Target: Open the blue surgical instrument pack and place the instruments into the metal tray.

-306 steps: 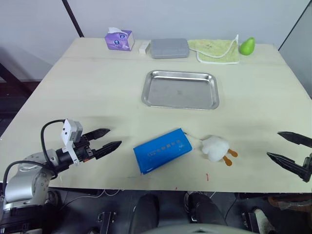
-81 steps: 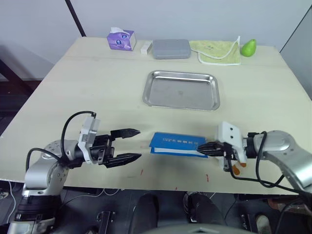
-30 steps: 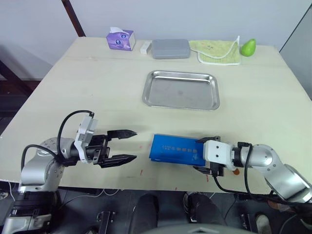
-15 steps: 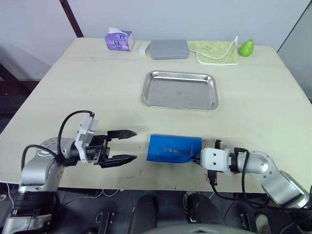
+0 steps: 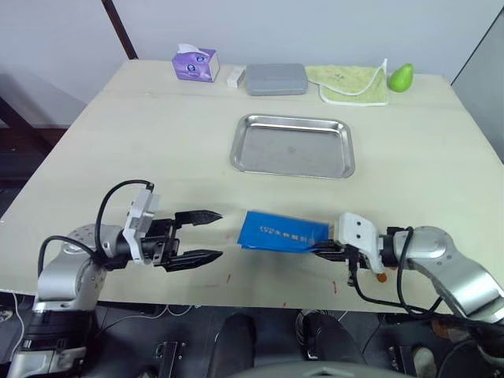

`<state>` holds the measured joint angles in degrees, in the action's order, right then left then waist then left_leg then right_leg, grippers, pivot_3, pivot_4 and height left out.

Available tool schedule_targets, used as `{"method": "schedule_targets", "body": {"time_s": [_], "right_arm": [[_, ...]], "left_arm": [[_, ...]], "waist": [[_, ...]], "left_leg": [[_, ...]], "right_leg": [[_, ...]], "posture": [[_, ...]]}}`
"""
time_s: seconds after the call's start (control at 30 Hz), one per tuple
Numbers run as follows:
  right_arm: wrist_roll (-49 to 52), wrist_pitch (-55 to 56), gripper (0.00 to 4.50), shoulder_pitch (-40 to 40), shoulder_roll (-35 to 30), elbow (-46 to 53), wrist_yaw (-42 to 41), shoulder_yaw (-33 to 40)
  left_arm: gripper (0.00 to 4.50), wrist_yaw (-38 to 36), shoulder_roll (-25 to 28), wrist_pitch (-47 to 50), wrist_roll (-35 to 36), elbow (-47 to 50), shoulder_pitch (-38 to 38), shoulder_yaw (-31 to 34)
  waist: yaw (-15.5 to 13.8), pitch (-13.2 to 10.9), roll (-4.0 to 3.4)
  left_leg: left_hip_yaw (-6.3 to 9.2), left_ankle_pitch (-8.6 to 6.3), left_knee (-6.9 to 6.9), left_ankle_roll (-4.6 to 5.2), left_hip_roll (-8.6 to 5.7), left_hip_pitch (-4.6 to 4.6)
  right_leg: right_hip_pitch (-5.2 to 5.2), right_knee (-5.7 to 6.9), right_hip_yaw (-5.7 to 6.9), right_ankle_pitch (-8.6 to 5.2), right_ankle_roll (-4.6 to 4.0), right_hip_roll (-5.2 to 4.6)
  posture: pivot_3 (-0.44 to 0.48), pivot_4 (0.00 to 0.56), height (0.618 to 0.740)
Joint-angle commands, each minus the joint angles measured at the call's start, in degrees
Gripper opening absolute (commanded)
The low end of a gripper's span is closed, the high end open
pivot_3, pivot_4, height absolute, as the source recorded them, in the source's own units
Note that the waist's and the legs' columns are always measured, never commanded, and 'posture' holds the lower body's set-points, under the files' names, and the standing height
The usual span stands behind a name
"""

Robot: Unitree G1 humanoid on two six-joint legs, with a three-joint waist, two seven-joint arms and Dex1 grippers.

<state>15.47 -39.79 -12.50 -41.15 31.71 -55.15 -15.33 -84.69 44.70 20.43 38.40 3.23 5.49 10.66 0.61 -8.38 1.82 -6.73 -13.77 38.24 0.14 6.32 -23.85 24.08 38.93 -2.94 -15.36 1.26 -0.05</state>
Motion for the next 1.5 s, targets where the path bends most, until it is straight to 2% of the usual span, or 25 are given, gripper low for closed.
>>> {"method": "schedule_targets", "body": {"time_s": [0.03, 0.2, 0.33, 0.53, 0.7, 0.83, 1.0, 1.2, 1.5], "right_arm": [[6.9, -5.7, 0.03, -3.0, -1.3, 2.9, -2.2, 4.3], [14.7, -13.2, 0.03, -10.3, -4.2, -2.0, -7.0, 7.2], [19.0, -18.0, 0.03, -19.3, -6.4, -11.8, -14.1, 5.4], [18.5, -19.1, 0.03, -28.8, -6.3, -23.3, -22.4, -0.9], [20.3, -22.8, 0.03, -35.6, -5.3, -30.4, -29.0, -4.4], [18.0, -22.2, 0.03, -39.7, -4.0, -35.2, -32.6, -8.7], [14.9, -20.1, 0.03, -43.5, -1.9, -42.3, -36.9, -13.0], [10.3, -13.5, 0.03, -45.6, 1.7, -52.2, -37.4, -18.6], [8.0, -10.8, 0.03, -45.2, 3.5, -54.4, -37.4, -19.1]], "left_arm": [[4.5, 0.5, -0.1, -0.3, 0.9, 1.2, -0.4, 1.1], [4.5, 0.9, -0.1, 0.3, 1.3, 0.6, -0.2, 1.4], [4.5, 1.1, -0.4, 0.3, 1.3, -0.7, 1.4, 1.2], [4.5, 0.7, -0.8, -0.1, 0.8, -2.2, 2.9, 0.7], [4.5, 0.4, -0.9, -0.2, 0.5, -3.2, 3.8, 0.7], [4.5, 1.1, -1.2, 0.3, 0.6, -2.9, 4.9, 0.3], [4.5, 1.6, -2.1, 0.3, -0.3, -3.5, 6.9, -1.1], [4.5, 1.6, -4.1, -1.6, -3.3, -6.8, 11.3, -4.4], [4.5, -0.2, -8.0, -9.6, -8.8, -13.1, 16.2, -9.1]], "waist": [[0.0, 0.0, -0.02], [0.1, 0.0, -0.03], [0.1, -0.1, -0.06], [0.1, -0.1, -0.08], [0.1, -0.1, -0.14], [0.2, -0.1, -0.18], [0.1, -0.2, -0.19], [0.0, -0.2, -0.2], [0.3, -0.1, -0.19]], "left_leg": [[-0.02, 0.0, 0.0, 0.0, 0.0, 0.0], [-0.01, 0.0, -0.01, 0.0, 0.0, 0.0], [-0.02, 0.0, -0.02, 0.01, 0.0, 0.0], [-0.04, 0.0, -0.07, 0.01, 0.0, -0.05], [-0.11, 0.0, -0.06, 0.01, 0.0, -0.1], [-0.13, 0.0, -0.04, 0.01, 0.0, -0.1], [-0.15, 0.0, -0.03, 0.01, 0.0, -0.18], [-0.16, 0.0, 0.04, 0.01, 0.0, -0.37], [-0.16, 0.01, 0.14, 0.0, 0.0, -0.35]], "right_leg": [[0.0, 0.0, -0.02, 0.0, 0.0, 0.0], [0.01, 0.0, -0.02, 0.01, 0.0, 0.0], [0.02, 0.0, -0.02, 0.01, -0.01, 0.0], [0.09, 0.0, -0.02, 0.06, 0.07, 0.0], [0.18, 0.05, -0.07, 0.08, 0.12, 0.0], [0.23, 0.08, -0.07, 0.09, 0.11, 0.0], [0.28, 0.08, -0.07, 0.09, 0.12, 0.0], [0.49, 0.21, -0.07, 0.11, 0.15, 0.01], [0.66, 0.72, -0.13, 0.08, 0.09, 0.06]], "posture": [[0.0, 0.15, 0.74], [0.0, 0.15, 0.74], [0.0, 0.15, 0.74], [0.0, 0.15, 0.74], [0.0, 0.15, 0.74], [0.0, 0.15, 0.74], [0.0, 0.15, 0.74], [0.0, 0.15, 0.74], [0.0, 0.15, 0.74]]}}
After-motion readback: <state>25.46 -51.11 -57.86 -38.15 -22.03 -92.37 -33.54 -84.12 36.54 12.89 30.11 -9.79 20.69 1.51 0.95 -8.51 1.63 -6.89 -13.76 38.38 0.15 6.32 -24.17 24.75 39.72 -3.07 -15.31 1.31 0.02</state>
